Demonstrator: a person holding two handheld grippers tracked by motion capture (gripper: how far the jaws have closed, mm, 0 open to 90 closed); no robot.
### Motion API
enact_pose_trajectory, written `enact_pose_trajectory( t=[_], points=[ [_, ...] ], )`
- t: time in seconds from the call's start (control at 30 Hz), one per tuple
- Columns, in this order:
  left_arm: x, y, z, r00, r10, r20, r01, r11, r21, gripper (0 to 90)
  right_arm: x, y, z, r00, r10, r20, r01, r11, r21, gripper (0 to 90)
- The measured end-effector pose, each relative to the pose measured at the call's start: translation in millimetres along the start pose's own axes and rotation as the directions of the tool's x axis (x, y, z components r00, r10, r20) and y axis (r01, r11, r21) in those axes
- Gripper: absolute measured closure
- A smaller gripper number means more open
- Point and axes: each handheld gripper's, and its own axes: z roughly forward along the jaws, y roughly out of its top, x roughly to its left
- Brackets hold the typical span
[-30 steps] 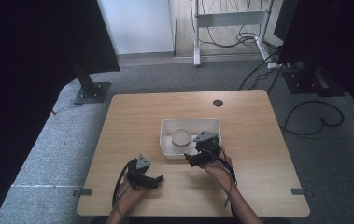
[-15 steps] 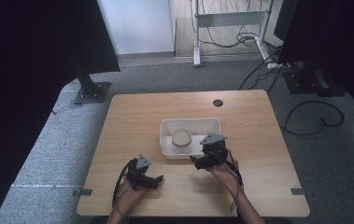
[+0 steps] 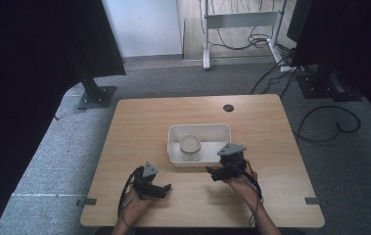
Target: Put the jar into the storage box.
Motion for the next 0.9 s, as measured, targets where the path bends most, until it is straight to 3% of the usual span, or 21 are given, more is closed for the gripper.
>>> enact_pose_trajectory(
  t=[0.9],
  points=[
    [0.0, 0.0, 0.0, 1.0, 0.0, 0.0, 0.0, 1.0, 0.0, 0.0, -19.5, -38.9, -32.5, 0.9966, 0.063, 0.053, -0.063, 0.998, 0.006, 4.5]
  ],
)
